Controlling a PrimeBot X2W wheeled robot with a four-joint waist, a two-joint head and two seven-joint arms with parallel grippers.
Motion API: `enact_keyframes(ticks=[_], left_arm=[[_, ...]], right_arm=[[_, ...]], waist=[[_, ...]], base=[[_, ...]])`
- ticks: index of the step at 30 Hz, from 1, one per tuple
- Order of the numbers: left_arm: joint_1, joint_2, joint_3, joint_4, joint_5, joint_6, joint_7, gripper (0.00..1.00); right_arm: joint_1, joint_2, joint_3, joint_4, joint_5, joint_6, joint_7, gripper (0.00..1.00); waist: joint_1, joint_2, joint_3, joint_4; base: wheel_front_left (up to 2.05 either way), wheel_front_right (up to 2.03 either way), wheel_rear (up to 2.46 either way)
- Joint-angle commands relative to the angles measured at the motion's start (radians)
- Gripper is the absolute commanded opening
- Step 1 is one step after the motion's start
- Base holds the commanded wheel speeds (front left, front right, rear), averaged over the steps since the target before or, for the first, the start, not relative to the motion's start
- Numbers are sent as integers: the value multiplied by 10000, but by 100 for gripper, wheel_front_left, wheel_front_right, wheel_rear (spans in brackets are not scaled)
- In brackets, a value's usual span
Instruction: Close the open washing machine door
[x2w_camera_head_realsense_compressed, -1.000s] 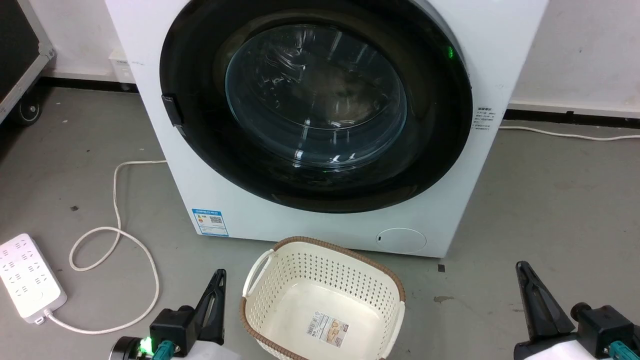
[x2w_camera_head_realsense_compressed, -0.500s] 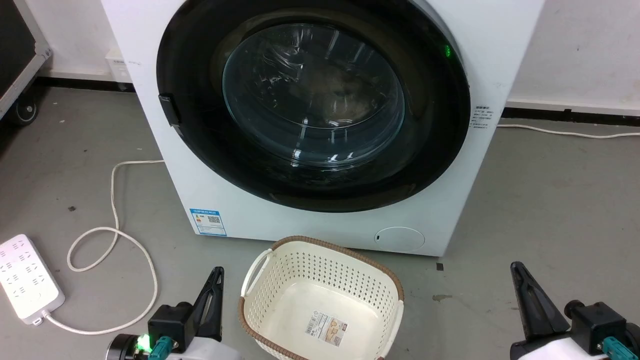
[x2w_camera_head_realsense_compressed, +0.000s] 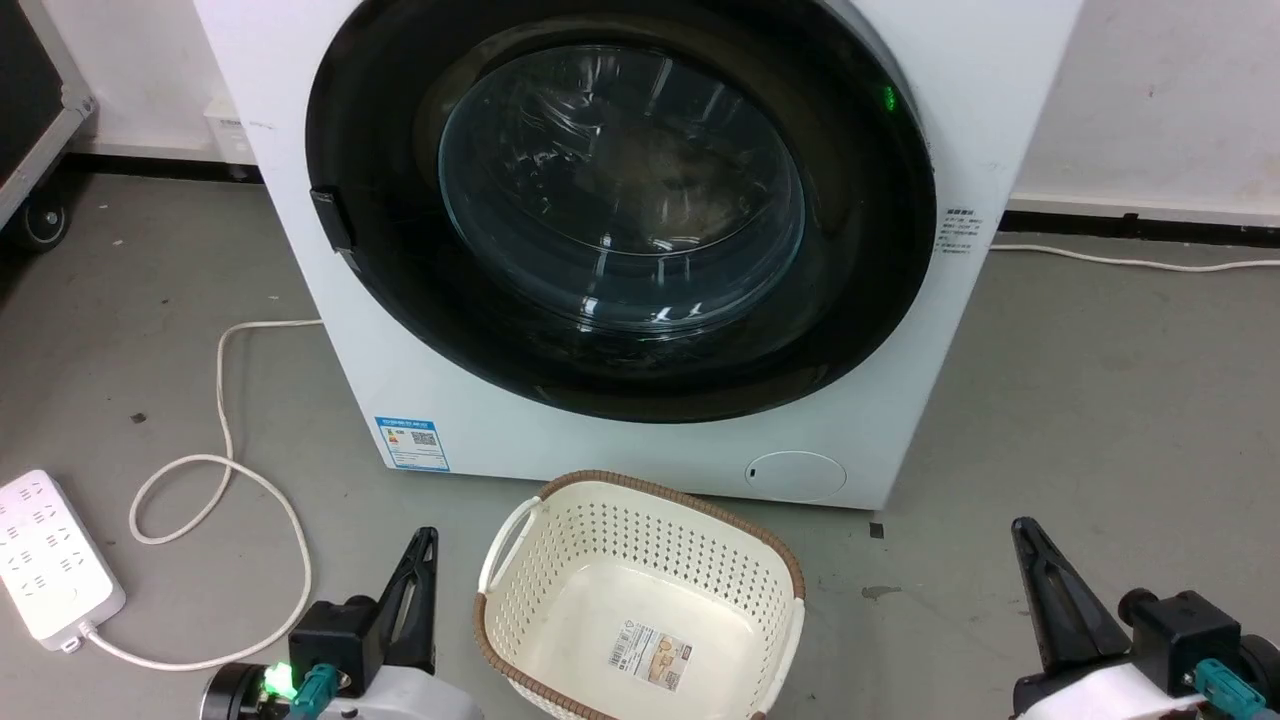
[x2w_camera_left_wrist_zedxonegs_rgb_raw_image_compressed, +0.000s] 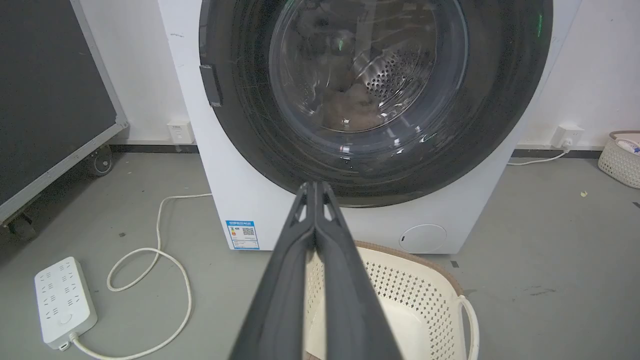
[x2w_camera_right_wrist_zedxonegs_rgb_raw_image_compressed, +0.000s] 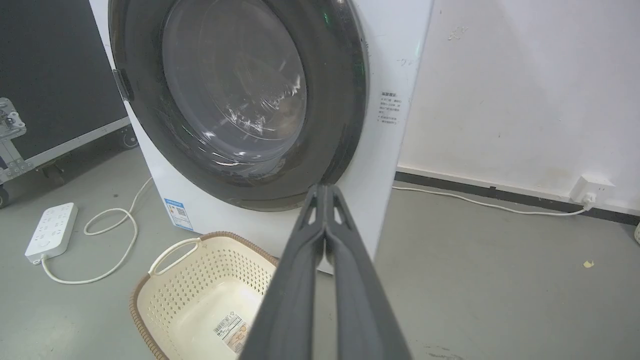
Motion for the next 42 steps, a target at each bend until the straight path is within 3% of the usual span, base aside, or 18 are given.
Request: enact_keyframes(ticks=[1,42], left_arm=[[-90,-5,36,-82,74,51,80,0],[-162,-38,392,-665,416,201,898,0]], right_arm=[[-176,25,37,-70,-76,-5,67,0],[-426,44,336,-210,-189,-8,887,0]], waist=[[0,0,3,-6],[0,0,88,-158]], base=[[0,0,0],[0,0,0]])
